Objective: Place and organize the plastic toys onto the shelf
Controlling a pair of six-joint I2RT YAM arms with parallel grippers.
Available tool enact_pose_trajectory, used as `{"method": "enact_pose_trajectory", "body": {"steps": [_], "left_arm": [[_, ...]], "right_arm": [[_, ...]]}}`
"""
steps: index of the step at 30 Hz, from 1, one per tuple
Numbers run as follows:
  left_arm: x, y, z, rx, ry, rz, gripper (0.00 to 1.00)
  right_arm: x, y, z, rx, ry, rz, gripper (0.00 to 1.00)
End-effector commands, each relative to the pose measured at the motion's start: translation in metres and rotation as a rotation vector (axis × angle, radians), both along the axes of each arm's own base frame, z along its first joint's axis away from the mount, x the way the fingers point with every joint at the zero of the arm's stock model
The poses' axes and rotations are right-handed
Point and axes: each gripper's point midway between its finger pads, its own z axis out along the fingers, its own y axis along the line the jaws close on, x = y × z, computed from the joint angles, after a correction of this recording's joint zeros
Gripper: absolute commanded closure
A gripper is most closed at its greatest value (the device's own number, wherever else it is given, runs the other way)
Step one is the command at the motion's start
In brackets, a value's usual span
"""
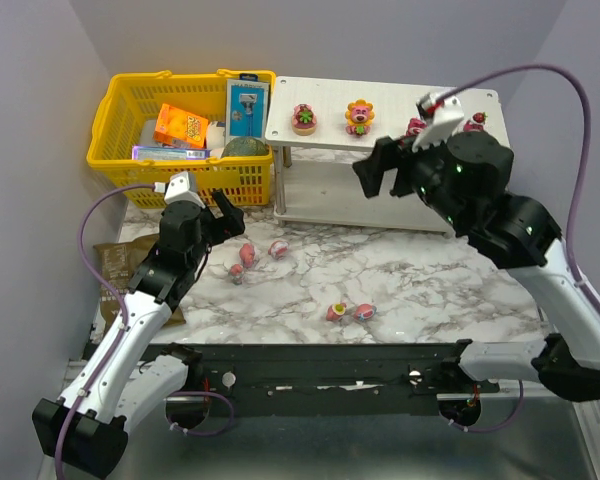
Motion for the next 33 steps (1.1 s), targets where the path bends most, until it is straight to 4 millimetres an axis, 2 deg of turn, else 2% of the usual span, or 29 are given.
{"method": "enact_pose_trajectory", "body": {"steps": [1,2,3,4,5,6,7,9,10,14,17,23,24,33], "left_arm": [[0.000,-0.006,0.015,-0.016,-0.106,-0.043,0.01],[0.001,-0.007,0.016,-0.021,-0.115,-0.048,0.01],[0.001,-0.007,0.015,-0.022,-0.116,-0.051,0.01],[0.001,-0.010,0.013,-0.029,-0.114,-0.063,0.01],[0.002,-0.012,0.014,-0.035,-0.116,-0.068,0.01],[0.002,-0.013,0.013,-0.039,-0.114,-0.073,0.01],[0.003,-0.014,0.010,-0.039,-0.106,-0.076,0.01],[0.004,-0.017,0.010,-0.048,-0.102,-0.085,0.01],[0.004,-0.018,0.008,-0.048,-0.094,-0.089,0.01],[0.005,-0.021,0.005,-0.056,-0.083,-0.098,0.01],[0.004,-0.023,0.001,-0.055,-0.062,-0.107,0.01],[0.005,-0.025,-0.005,-0.055,-0.029,-0.116,0.01],[0.005,-0.026,-0.006,-0.056,-0.024,-0.117,0.01],[0.007,-0.027,-0.009,-0.056,-0.010,-0.115,0.01]], "right_arm": [[-0.038,-0.017,-0.071,-0.052,0.143,0.066,0.02],[-0.044,-0.018,-0.081,-0.045,0.161,0.075,0.02],[-0.049,-0.017,-0.117,-0.065,0.229,0.079,0.02],[-0.058,-0.020,-0.123,-0.043,0.242,0.096,0.03],[-0.064,-0.018,-0.138,-0.048,0.273,0.107,0.04],[-0.069,-0.018,-0.170,-0.064,0.340,0.097,0.04],[-0.074,-0.018,-0.183,-0.065,0.363,0.100,0.05],[-0.086,-0.009,-0.212,-0.070,0.416,0.125,0.05],[-0.092,-0.005,-0.243,-0.095,0.456,0.140,0.05],[-0.115,0.012,-0.301,-0.149,0.535,0.202,0.04],[-0.116,0.008,-0.326,-0.182,0.551,0.150,0.02],[-0.118,-0.003,-0.359,-0.210,0.582,0.090,0.00],[-0.121,-0.008,-0.369,-0.225,0.596,0.083,0.00],[-0.121,-0.017,-0.398,-0.233,0.612,0.031,0.04]]}}
